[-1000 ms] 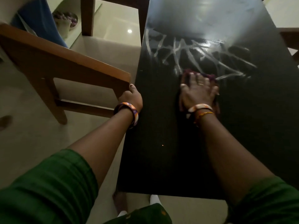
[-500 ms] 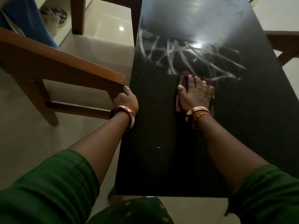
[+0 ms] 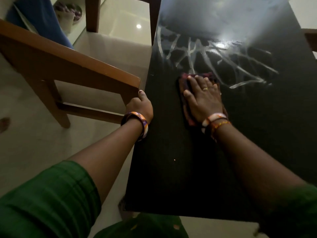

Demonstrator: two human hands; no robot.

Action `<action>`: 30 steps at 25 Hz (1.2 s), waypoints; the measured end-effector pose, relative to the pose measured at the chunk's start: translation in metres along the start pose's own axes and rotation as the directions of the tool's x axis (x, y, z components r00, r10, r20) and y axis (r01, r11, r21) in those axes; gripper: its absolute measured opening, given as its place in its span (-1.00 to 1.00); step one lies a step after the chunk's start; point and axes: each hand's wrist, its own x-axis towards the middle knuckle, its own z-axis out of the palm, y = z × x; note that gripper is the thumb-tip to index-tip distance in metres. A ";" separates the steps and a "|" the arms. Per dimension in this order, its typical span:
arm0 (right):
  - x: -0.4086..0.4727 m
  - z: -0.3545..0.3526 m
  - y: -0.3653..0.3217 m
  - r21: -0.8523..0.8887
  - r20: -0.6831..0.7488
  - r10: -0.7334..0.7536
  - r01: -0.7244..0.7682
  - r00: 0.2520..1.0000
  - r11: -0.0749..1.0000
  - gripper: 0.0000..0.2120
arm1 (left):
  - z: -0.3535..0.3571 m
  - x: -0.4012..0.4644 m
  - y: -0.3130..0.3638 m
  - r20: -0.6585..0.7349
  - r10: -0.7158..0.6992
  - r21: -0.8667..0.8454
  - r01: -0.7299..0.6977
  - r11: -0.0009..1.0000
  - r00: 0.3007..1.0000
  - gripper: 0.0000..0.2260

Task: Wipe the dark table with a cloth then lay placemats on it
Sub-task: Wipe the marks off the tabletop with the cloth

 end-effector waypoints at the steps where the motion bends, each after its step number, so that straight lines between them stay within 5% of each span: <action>1: 0.022 0.001 -0.008 0.016 -0.012 0.031 -0.031 0.999 0.999 -0.49 | 0.000 0.001 0.000 -0.009 0.003 0.005 -0.003 1.000 1.000 -0.60; 6: 0.037 0.013 -0.063 0.073 0.063 -0.251 0.246 0.966 0.967 -0.48 | 0.001 0.005 -0.001 -0.033 0.012 0.028 -0.011 1.000 0.999 -0.59; 9: -0.008 0.008 -0.028 0.085 0.121 -0.446 0.438 0.887 0.895 -0.47 | 0.001 0.001 0.000 -0.028 -0.025 0.018 0.026 1.000 0.999 -0.55; 15: 0.053 0.001 -0.017 0.052 0.095 -0.285 0.281 0.954 0.958 -0.48 | 0.003 -0.005 0.006 -0.073 -0.083 0.015 0.084 0.996 0.994 -0.54; 23: 0.007 0.010 -0.030 0.079 0.075 -0.613 0.608 0.786 0.790 -0.48 | 0.005 -0.001 0.004 -0.125 -0.063 -0.003 0.064 0.998 0.990 -0.50; 27: 0.085 0.002 -0.054 0.088 0.106 -0.473 0.465 0.875 0.881 -0.48 | 0.009 0.000 0.003 -0.150 -0.113 -0.017 0.112 0.994 0.982 -0.48; 30: 0.071 0.005 -0.053 0.088 0.098 -0.480 0.473 0.872 0.877 -0.48 | 0.011 0.003 0.003 -0.170 -0.092 0.011 0.095 0.995 0.981 -0.49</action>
